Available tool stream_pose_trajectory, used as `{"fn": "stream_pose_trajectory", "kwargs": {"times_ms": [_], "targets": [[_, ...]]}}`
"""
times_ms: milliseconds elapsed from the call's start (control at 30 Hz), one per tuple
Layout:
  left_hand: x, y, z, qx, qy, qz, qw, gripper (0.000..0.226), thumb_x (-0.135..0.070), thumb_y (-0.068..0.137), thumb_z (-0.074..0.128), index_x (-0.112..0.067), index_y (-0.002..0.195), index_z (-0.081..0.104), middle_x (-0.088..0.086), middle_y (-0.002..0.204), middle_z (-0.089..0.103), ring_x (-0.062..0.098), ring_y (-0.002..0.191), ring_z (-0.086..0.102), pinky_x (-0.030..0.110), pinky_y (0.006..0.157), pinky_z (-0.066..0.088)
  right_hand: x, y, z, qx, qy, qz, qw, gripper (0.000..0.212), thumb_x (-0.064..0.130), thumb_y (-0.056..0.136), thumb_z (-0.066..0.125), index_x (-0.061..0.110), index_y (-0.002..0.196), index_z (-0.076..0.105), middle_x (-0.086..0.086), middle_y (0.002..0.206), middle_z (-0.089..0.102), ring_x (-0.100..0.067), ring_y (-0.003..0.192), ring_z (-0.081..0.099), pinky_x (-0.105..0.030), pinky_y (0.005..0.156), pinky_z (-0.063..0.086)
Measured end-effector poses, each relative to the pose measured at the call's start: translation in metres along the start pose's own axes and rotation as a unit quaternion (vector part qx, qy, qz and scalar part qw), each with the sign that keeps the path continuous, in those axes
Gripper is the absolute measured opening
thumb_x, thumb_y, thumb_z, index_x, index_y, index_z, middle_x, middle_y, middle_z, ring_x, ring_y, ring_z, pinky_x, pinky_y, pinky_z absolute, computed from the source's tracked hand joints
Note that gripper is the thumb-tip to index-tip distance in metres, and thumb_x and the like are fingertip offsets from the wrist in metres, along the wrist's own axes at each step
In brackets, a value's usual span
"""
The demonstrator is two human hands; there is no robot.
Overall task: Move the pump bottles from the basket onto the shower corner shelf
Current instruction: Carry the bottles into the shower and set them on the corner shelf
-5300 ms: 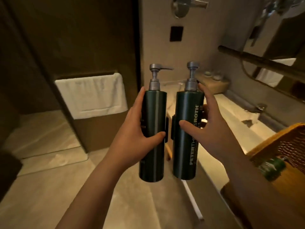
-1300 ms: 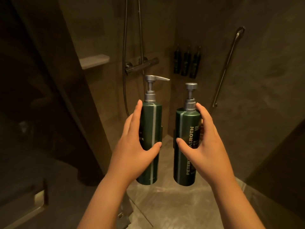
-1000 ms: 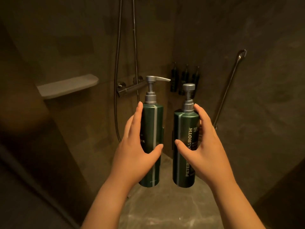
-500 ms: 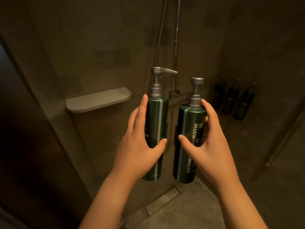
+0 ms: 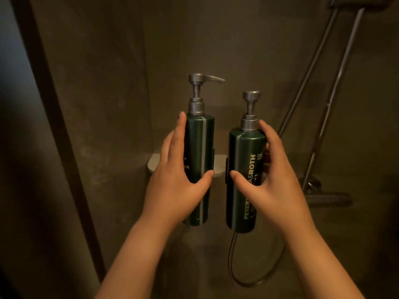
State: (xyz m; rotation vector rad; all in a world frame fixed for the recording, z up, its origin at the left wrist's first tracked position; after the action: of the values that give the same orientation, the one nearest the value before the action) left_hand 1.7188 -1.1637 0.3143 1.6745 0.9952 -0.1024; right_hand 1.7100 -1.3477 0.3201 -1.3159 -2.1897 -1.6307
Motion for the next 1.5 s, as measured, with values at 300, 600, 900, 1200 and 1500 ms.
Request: {"fn": "stream_pose_trajectory", "kwargs": {"times_ms": [300, 600, 900, 1200, 1500], "targets": [[-0.003, 0.056, -0.005, -0.07, 0.061, -0.006, 0.996, 0.11, -0.032, 0.073, 0.076, -0.059, 0.139, -0.008, -0.026, 0.141, 0.023, -0.035, 0.1, 0.029, 0.009, 0.072, 0.029, -0.016, 0.074, 0.019, 0.058, 0.095, -0.08, 0.991, 0.091, 0.035, 0.075, 0.074, 0.055, 0.141, 0.014, 0.02, 0.139, 0.04, -0.001, 0.122, 0.046, -0.037, 0.099, 0.046], [0.021, 0.072, -0.001, -0.091, 0.134, -0.025, 0.986, 0.11, -0.032, 0.075, 0.076, -0.055, 0.142, -0.009, -0.018, 0.147, 0.022, -0.039, 0.099, 0.022, 0.006, 0.07, 0.028, -0.034, 0.105, 0.045, 0.061, 0.174, -0.091, 0.979, 0.091, 0.032, 0.073, 0.074, 0.053, 0.141, 0.018, 0.018, 0.137, 0.041, -0.002, 0.125, 0.044, -0.041, 0.101, 0.045], [0.038, 0.082, 0.0, -0.108, 0.158, -0.041, 0.981, 0.109, -0.032, 0.076, 0.075, -0.053, 0.142, -0.009, -0.013, 0.15, 0.02, -0.021, 0.111, 0.02, 0.005, 0.073, 0.027, -0.045, 0.122, 0.066, 0.056, 0.198, -0.09, 0.974, 0.093, 0.032, 0.073, 0.074, 0.056, 0.14, 0.015, 0.016, 0.139, 0.042, -0.005, 0.126, 0.044, -0.043, 0.099, 0.046], [0.063, 0.093, 0.003, -0.114, 0.162, -0.05, 0.979, 0.109, -0.033, 0.076, 0.075, -0.054, 0.142, -0.01, -0.013, 0.151, 0.019, -0.021, 0.111, 0.019, 0.005, 0.072, 0.027, -0.06, 0.135, 0.089, 0.067, 0.197, -0.087, 0.974, 0.094, 0.03, 0.074, 0.075, 0.054, 0.142, 0.015, 0.017, 0.138, 0.041, -0.004, 0.124, 0.045, -0.04, 0.099, 0.046], [0.088, 0.098, 0.009, -0.111, 0.153, -0.068, 0.98, 0.109, -0.032, 0.077, 0.074, -0.055, 0.141, -0.011, -0.015, 0.151, 0.018, -0.007, 0.122, 0.027, 0.023, 0.087, 0.036, -0.072, 0.146, 0.107, 0.057, 0.192, -0.078, 0.977, 0.094, 0.034, 0.074, 0.074, 0.053, 0.142, 0.013, 0.022, 0.133, 0.038, 0.002, 0.121, 0.04, -0.024, 0.091, 0.037]]}}
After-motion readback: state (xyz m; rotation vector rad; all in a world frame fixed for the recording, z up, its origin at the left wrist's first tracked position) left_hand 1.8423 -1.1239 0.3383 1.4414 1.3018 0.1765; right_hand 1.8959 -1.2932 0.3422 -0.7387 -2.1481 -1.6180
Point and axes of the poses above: each hand's wrist, its own y-axis towards the middle knuckle, its own z-axis out of the palm, x = y × z, the point moved 5 cm from there along y, towards the middle knuckle
